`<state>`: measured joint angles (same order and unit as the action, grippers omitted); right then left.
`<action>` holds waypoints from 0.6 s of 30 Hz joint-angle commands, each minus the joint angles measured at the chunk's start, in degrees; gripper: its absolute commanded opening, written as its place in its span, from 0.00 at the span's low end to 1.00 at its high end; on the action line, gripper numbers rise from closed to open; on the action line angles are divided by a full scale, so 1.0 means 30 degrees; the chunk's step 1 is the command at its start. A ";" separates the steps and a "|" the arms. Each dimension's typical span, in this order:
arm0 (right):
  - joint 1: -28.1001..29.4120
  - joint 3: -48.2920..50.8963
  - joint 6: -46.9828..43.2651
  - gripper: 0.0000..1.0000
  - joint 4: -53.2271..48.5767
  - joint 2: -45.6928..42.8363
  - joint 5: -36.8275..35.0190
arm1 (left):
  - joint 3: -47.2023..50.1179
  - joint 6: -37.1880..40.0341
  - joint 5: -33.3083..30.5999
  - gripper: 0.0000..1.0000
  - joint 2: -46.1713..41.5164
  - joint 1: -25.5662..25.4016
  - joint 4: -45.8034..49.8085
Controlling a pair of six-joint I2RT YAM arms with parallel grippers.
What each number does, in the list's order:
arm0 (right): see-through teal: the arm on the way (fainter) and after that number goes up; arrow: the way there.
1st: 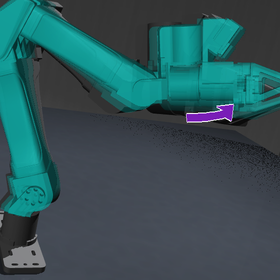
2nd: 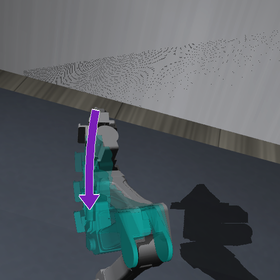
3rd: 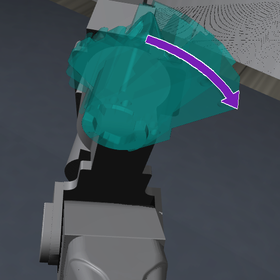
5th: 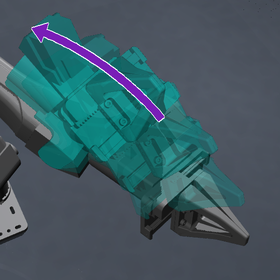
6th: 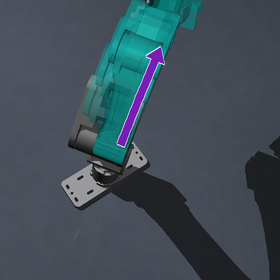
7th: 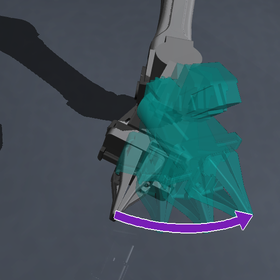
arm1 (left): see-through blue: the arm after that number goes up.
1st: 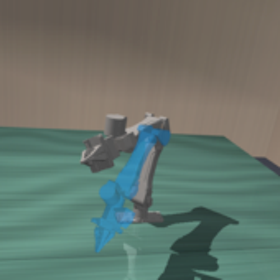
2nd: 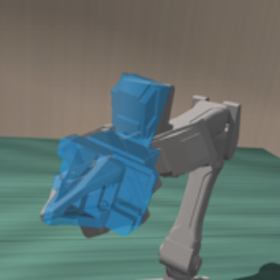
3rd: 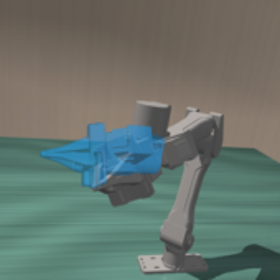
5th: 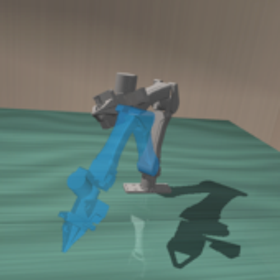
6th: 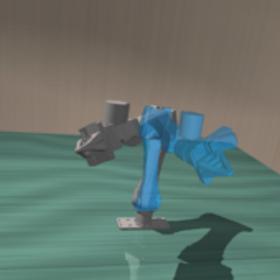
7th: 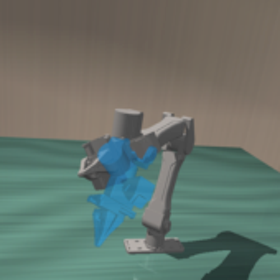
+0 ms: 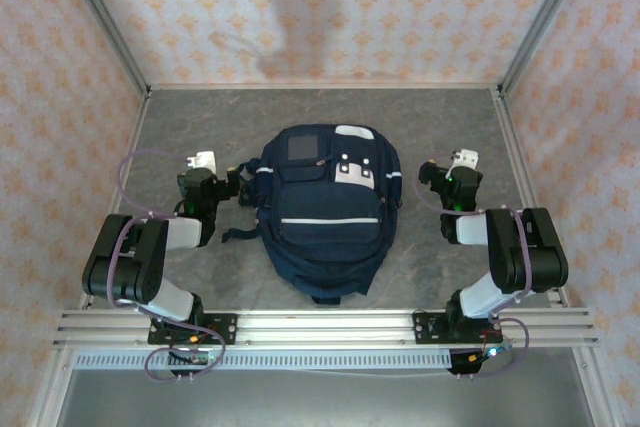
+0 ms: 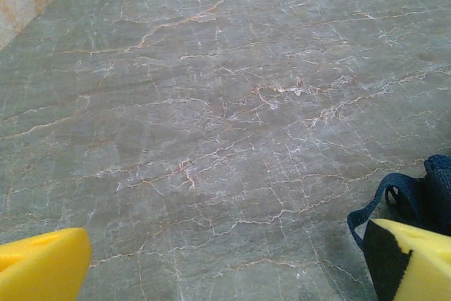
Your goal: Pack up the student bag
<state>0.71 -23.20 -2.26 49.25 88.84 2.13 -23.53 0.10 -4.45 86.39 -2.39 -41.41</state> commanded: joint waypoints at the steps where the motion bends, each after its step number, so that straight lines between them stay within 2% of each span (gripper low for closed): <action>1: 0.0013 0.0133 -0.0346 0.99 -0.0043 -0.0198 -0.0124 | -0.0193 0.0605 -0.0493 1.00 -0.0174 -0.0443 -0.0571; 5: -0.0002 0.0146 -0.0334 0.99 -0.0012 -0.0169 -0.0124 | -0.0419 0.0275 0.0353 1.00 -0.0156 0.0062 -0.0172; 18: -0.0002 0.0146 -0.0334 0.99 -0.0012 -0.0160 -0.0124 | -0.0375 0.0302 0.0311 1.00 -0.0145 0.0036 -0.0287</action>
